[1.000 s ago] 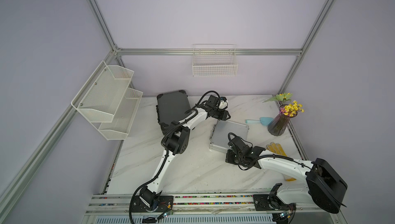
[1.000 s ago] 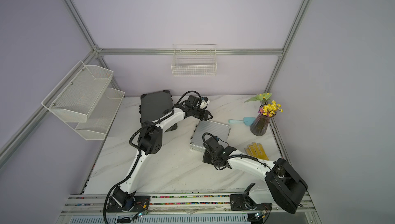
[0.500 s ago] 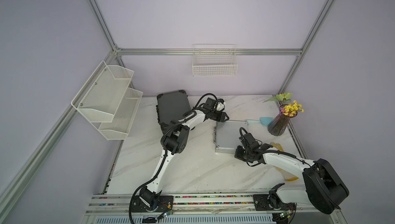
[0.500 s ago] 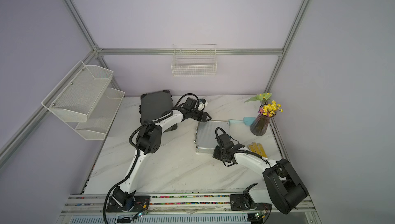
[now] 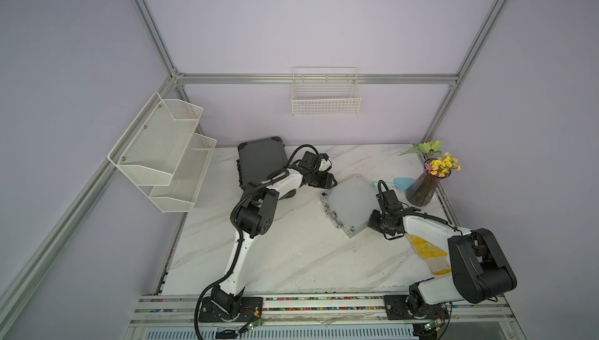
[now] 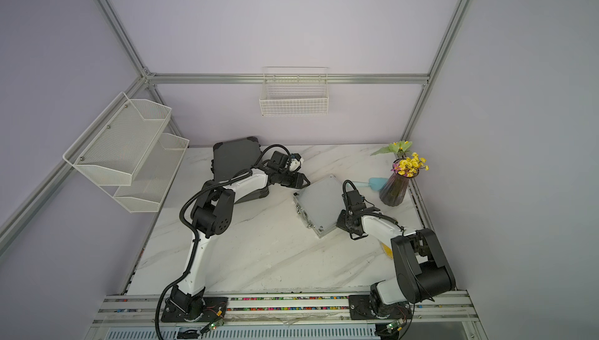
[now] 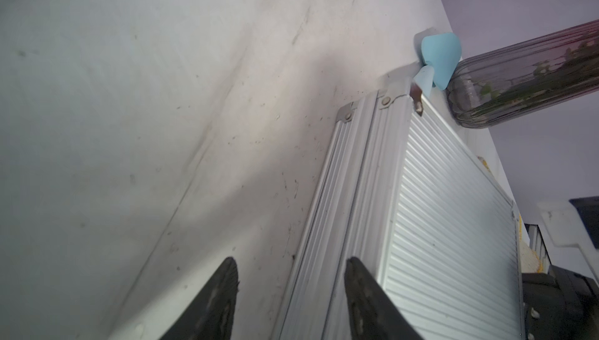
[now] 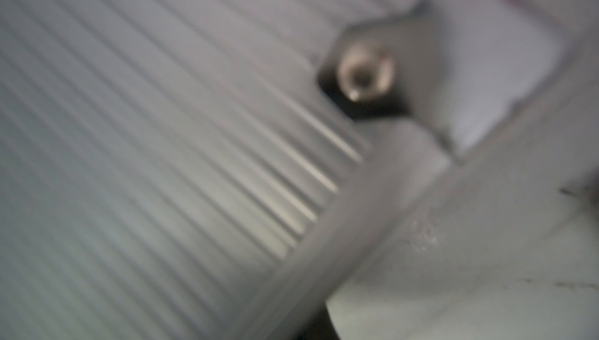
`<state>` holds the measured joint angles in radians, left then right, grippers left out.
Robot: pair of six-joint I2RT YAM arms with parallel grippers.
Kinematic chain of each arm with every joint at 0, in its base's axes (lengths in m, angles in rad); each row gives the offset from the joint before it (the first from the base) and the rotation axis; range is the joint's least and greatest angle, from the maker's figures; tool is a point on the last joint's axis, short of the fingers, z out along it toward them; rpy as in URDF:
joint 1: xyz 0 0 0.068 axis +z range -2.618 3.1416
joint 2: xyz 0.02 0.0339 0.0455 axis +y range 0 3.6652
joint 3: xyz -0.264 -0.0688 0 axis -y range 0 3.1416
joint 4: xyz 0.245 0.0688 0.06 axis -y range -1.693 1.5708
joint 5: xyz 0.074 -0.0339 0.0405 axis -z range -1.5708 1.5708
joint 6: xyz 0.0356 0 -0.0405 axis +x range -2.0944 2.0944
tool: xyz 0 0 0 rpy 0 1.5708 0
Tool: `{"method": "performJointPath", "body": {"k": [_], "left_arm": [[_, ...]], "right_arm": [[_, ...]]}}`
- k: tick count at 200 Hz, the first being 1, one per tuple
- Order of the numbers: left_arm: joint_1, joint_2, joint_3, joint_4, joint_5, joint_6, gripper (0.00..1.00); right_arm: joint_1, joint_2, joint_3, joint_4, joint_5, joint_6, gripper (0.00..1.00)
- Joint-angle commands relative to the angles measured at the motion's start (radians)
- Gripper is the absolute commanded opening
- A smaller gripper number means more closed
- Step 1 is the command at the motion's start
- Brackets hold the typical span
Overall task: Open the poker set cases
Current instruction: Adjust the poker set case at the center of the board.
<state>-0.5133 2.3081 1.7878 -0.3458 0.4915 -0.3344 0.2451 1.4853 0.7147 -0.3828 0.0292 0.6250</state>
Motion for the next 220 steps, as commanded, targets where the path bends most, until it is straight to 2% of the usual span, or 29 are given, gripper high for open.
{"method": "performJointPath", "body": {"k": [1,41,77,129,220], "left_arm": [[-0.055,-0.089,-0.13,-0.075,0.086,-0.04,0.55],[-0.068,-0.242,-0.359,0.044,0.081,-0.103,0.55],[-0.073,-0.333,-0.489,0.067,0.068,-0.113,0.55],[-0.074,-0.405,-0.558,0.07,0.05,-0.119,0.55],[-0.074,-0.49,-0.628,0.067,0.043,-0.122,0.54]], "right_arm": [[-0.002,0.063,0.093,0.17,-0.051,-0.076,0.0],[-0.006,0.138,0.152,0.209,-0.095,-0.095,0.0],[-0.006,0.195,0.164,0.249,-0.215,-0.068,0.0],[-0.007,0.22,0.152,0.285,-0.235,-0.052,0.0],[-0.028,0.296,0.283,0.263,-0.232,-0.085,0.0]]}}
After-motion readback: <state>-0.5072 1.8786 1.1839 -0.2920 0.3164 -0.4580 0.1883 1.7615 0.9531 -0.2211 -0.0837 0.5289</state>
